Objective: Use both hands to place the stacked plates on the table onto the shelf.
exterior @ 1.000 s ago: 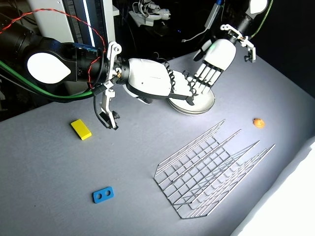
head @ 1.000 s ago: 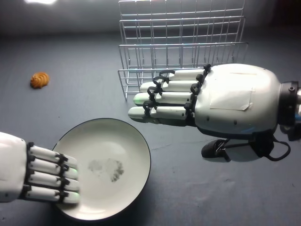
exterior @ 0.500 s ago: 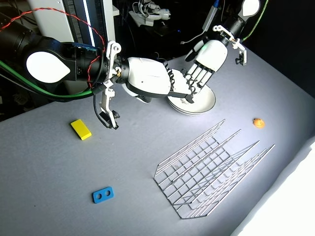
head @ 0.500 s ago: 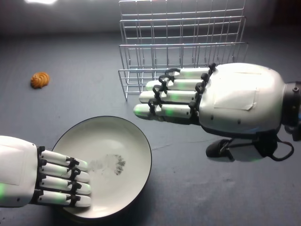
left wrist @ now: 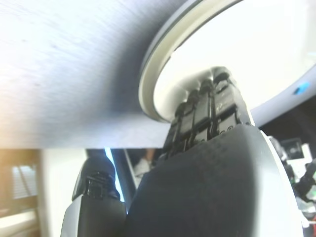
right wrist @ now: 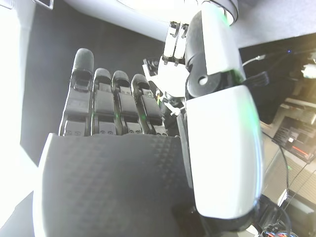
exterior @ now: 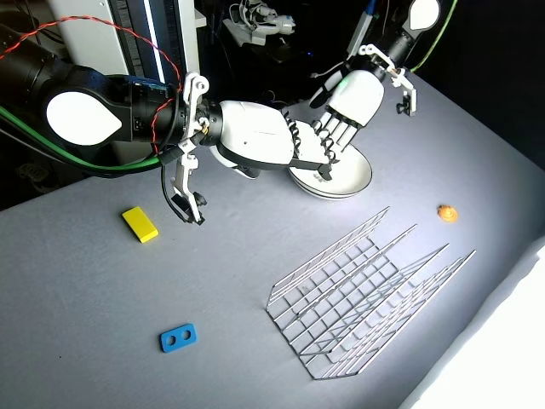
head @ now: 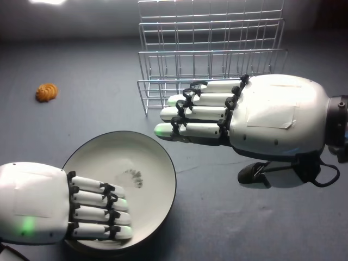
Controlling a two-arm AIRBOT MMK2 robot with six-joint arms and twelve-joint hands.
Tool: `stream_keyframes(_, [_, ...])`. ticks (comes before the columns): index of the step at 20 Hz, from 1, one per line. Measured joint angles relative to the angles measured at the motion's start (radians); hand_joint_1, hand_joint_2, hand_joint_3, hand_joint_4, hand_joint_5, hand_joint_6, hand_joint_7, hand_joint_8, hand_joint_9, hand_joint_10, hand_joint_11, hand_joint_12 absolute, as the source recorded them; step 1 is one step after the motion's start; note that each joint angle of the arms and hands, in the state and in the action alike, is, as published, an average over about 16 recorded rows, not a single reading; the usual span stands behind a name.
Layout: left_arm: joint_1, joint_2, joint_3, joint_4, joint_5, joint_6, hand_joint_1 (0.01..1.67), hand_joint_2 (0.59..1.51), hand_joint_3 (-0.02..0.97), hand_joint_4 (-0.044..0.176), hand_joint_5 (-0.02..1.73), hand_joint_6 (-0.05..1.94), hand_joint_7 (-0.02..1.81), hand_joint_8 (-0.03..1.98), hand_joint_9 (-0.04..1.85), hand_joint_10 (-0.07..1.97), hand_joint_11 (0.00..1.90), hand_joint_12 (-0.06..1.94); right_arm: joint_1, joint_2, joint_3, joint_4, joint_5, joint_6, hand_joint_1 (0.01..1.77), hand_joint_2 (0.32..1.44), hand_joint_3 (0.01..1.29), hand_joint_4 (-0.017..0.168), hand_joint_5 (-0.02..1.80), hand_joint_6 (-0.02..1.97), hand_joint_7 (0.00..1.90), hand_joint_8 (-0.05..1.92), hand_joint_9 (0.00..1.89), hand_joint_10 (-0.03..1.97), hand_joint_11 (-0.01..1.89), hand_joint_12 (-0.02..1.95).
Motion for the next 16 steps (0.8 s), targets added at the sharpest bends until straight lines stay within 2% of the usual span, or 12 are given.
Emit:
stream_keyframes(5, [-0.020, 0.001, 0.004, -0.017, 0.013, 0.000, 0.02, 1.184, 0.016, -0.006, 0.00, -0.02, 0.01, -0.01, 0.01, 0.01, 0.02, 0.01, 0.000, 0.000, -0.001, 0.000, 0.001, 0.000, 1.17, 1.03, 0.02, 0.004, 0.03, 0.02, 0.01, 0.01, 0.01, 0.00, 0.02, 0.54])
stream_keyframes(9, [-0.035, 0.010, 0.036, -0.006, 0.007, 0.001, 0.02, 1.184, 0.016, -0.004, 0.01, -0.01, 0.02, 0.00, 0.02, 0.01, 0.02, 0.01, 0.000, 0.000, -0.002, -0.001, 0.001, 0.000, 1.17, 1.03, 0.02, 0.004, 0.02, 0.02, 0.01, 0.01, 0.01, 0.00, 0.02, 0.54])
stream_keyframes(16, [-0.044, 0.035, 0.100, 0.049, -0.025, 0.002, 0.02, 1.185, 0.016, 0.000, 0.01, 0.00, 0.03, 0.00, 0.02, 0.01, 0.02, 0.00, -0.001, 0.000, -0.003, -0.002, 0.001, -0.001, 1.16, 1.03, 0.02, 0.004, 0.02, 0.02, 0.01, 0.01, 0.02, 0.00, 0.02, 0.57])
